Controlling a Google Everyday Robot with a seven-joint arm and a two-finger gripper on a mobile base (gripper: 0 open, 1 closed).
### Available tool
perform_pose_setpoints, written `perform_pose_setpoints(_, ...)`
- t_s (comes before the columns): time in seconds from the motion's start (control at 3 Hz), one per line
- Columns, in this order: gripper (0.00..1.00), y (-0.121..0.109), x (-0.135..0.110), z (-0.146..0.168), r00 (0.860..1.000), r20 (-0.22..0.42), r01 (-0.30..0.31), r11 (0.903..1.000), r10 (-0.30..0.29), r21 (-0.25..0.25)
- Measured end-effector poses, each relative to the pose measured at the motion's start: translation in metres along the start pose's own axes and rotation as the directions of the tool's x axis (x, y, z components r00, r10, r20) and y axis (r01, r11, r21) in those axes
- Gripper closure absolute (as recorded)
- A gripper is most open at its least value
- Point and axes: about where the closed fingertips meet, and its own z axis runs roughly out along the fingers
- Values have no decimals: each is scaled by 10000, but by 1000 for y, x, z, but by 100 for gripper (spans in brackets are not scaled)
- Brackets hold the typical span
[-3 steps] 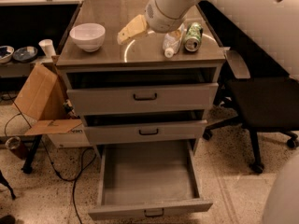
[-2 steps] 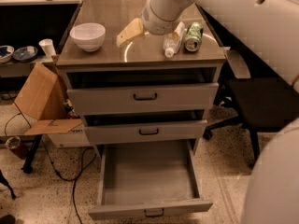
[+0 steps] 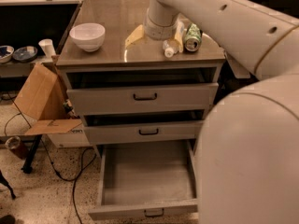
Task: Place blue plastic bottle into bottom drawer
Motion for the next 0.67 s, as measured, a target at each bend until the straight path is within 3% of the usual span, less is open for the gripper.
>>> perform_pose_setpoints(0.33, 0, -17, -4, 12, 9924, -263, -1179, 9893, 1206, 861)
perform_pose_setpoints(0.67, 0, -31, -9, 19, 9800, -288, -1902, 9699, 1967, 1519)
